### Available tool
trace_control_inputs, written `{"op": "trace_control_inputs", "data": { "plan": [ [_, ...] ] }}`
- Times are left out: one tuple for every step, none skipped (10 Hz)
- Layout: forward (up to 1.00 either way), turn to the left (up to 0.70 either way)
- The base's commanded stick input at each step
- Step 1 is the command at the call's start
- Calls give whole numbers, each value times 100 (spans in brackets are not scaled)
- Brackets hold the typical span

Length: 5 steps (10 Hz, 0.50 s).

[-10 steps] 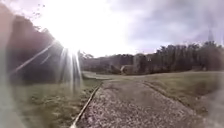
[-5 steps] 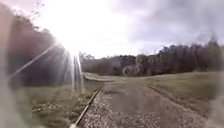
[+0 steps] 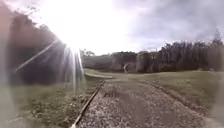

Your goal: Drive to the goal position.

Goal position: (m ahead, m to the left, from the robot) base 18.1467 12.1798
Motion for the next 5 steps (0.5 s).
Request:
{"op": "trace_control_inputs", "data": {
  "plan": [
    [85,0],
    [85,0],
    [85,0],
    [85,0],
    [85,0]
  ]
}}
